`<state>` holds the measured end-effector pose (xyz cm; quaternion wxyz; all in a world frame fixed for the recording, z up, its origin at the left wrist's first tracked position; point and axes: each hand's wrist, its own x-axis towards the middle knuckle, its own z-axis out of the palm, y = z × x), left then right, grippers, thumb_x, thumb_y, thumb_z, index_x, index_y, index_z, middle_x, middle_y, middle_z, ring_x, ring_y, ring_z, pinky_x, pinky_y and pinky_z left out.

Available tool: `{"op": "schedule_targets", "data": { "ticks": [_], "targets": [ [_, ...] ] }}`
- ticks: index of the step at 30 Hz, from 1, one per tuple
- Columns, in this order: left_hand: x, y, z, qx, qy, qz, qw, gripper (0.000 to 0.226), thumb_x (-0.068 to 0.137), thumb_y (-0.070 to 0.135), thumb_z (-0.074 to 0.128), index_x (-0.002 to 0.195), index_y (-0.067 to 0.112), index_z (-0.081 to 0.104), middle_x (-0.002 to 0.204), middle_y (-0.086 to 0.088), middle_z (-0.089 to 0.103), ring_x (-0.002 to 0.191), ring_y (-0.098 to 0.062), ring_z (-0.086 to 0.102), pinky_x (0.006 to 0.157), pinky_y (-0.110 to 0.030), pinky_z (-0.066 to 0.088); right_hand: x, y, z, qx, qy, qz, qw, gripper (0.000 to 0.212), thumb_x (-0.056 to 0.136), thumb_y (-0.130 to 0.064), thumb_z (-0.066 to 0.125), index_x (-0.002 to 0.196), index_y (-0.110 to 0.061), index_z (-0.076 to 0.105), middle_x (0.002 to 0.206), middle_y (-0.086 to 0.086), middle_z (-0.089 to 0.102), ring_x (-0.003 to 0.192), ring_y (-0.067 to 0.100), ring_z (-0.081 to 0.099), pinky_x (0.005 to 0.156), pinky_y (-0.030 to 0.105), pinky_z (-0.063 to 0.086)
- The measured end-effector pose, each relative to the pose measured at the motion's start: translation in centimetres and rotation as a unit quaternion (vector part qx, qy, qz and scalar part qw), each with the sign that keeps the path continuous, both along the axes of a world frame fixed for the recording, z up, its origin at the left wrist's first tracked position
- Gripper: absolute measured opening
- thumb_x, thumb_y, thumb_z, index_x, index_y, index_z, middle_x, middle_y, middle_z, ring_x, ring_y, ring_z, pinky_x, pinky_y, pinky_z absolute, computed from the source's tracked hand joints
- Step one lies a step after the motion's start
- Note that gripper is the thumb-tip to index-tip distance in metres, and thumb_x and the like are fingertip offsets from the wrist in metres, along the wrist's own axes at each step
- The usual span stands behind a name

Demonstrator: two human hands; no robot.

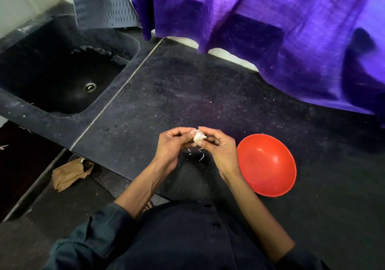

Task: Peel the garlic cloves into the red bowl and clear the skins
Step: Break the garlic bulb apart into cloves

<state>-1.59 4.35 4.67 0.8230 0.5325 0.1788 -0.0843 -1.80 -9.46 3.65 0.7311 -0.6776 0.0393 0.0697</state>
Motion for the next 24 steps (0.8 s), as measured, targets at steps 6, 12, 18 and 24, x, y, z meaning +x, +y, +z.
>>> {"op": "schedule_targets", "data": {
  "ticks": [6, 12, 18, 24],
  "targets": [
    [0.1, 0.1, -0.4, -0.078, 0.044, 0.006, 0.996, 0.01, 0.09, 0.0, 0.056, 0.092, -0.001, 0.066, 0.078, -0.008, 0.074, 0.069, -0.014, 0.07, 0.062, -0.022, 0.058, -0.1, 0.2, -0.1, 0.022, 0.015, -0.007, 1.0, 0.04, 0.078, 0.011, 0.069, 0.106, -0.018, 0.069, 0.111, 0.023, 0.067, 0.096, 0.019, 0.067, 0.091, 0.038, 0.053],
    [0.2, -0.6, -0.5, -0.081, 0.066, 0.038, 0.994, 0.012, 0.093, 0.002, 0.055, 0.09, 0.0, 0.066, 0.075, -0.008, 0.073, 0.064, -0.013, 0.067, 0.059, -0.021, 0.057, -0.3, 0.2, 0.4, 0.04, 0.019, -0.008, 0.999, 0.039, 0.079, 0.012, 0.068, 0.11, -0.011, 0.068, 0.111, 0.022, 0.068, 0.095, 0.017, 0.067, 0.09, 0.034, 0.054],
    [0.0, -1.2, -0.1, 0.019, 0.028, 0.07, 0.997, 0.012, 0.093, 0.001, 0.058, 0.087, 0.004, 0.068, 0.07, -0.002, 0.071, 0.056, -0.009, 0.061, 0.051, -0.019, 0.052, -0.4, 0.5, 0.4, 0.064, 0.011, 0.007, 0.998, 0.036, 0.08, 0.008, 0.069, 0.108, -0.015, 0.07, 0.107, 0.014, 0.072, 0.096, 0.021, 0.069, 0.09, 0.036, 0.054],
    [-0.3, -0.4, -0.3, 0.021, 0.011, 0.039, 0.999, 0.019, 0.097, 0.006, 0.054, 0.111, 0.0, 0.064, 0.083, -0.009, 0.071, 0.063, -0.013, 0.064, 0.058, -0.024, 0.057, -0.4, 0.1, 0.7, 0.089, 0.032, -0.006, 0.996, 0.033, 0.084, 0.005, 0.066, 0.114, -0.01, 0.066, 0.102, 0.008, 0.071, 0.095, 0.02, 0.067, 0.087, 0.035, 0.056]
  ]
}}
